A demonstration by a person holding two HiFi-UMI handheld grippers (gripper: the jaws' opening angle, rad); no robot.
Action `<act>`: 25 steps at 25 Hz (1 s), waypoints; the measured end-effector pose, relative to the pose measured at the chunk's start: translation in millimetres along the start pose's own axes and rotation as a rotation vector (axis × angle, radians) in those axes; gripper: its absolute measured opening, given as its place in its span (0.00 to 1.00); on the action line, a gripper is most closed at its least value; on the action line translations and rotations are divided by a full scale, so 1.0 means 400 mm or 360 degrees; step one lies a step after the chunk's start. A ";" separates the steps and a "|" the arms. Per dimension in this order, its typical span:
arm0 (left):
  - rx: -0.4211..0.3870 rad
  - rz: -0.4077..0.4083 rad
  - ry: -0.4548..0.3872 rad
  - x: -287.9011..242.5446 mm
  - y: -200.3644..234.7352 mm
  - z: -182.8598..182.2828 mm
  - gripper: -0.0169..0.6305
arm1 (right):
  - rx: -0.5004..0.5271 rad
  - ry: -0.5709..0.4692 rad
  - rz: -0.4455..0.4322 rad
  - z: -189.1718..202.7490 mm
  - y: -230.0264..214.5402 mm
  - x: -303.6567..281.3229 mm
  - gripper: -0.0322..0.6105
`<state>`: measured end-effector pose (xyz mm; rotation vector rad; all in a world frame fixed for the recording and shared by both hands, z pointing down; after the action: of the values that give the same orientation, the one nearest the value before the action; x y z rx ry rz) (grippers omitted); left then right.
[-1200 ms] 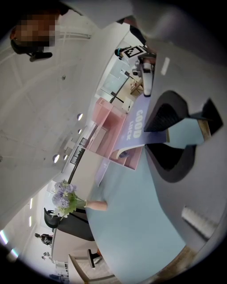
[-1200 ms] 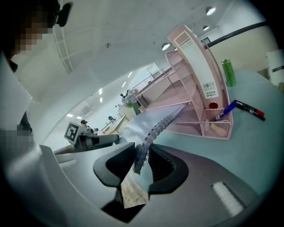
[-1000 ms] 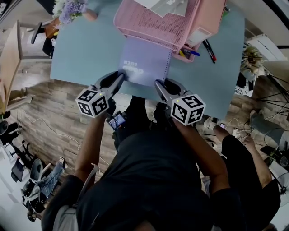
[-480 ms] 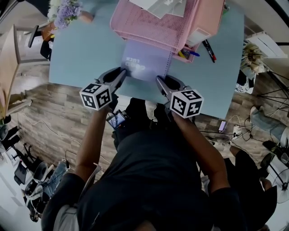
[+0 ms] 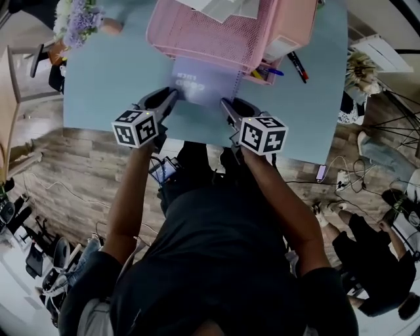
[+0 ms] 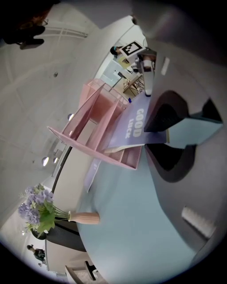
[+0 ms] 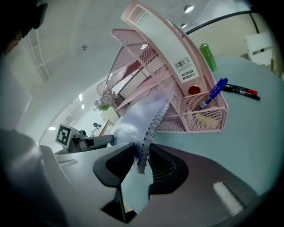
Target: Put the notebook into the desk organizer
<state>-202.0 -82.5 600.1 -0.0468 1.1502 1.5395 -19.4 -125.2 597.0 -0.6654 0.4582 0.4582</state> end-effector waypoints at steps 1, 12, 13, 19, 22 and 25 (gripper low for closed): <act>-0.0002 0.0000 0.0005 -0.008 0.003 -0.004 0.25 | -0.0008 0.0001 0.0010 -0.001 -0.006 -0.005 0.20; 0.0002 -0.0002 0.0026 -0.079 0.029 -0.035 0.24 | -0.0103 0.0018 0.0097 -0.011 -0.069 -0.055 0.20; 0.0001 -0.0003 0.0024 -0.087 0.030 -0.040 0.24 | -0.0104 0.0020 0.0104 -0.014 -0.076 -0.060 0.20; 0.0006 -0.0012 0.0018 -0.131 0.028 -0.064 0.23 | -0.0110 0.0038 0.0141 -0.031 -0.114 -0.077 0.20; 0.0005 -0.0011 0.0007 -0.122 0.034 -0.075 0.23 | -0.0111 0.0039 0.0155 -0.041 -0.104 -0.084 0.20; -0.0002 -0.0016 0.0003 -0.121 0.041 -0.087 0.23 | -0.0127 0.0049 0.0175 -0.050 -0.104 -0.097 0.20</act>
<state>-216.6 -138.7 620.8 -0.0546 1.1488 1.5315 -33.3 -177.3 623.5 -0.7274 0.5097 0.5733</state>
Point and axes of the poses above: the fingertips, and each gripper's own axes: x backward along the fingers, y to its left, z out of its underside, the point moved 2 cm from there along x, backward along the fingers, and after that the axes turned 15 degrees about x, right-handed, at the moved point
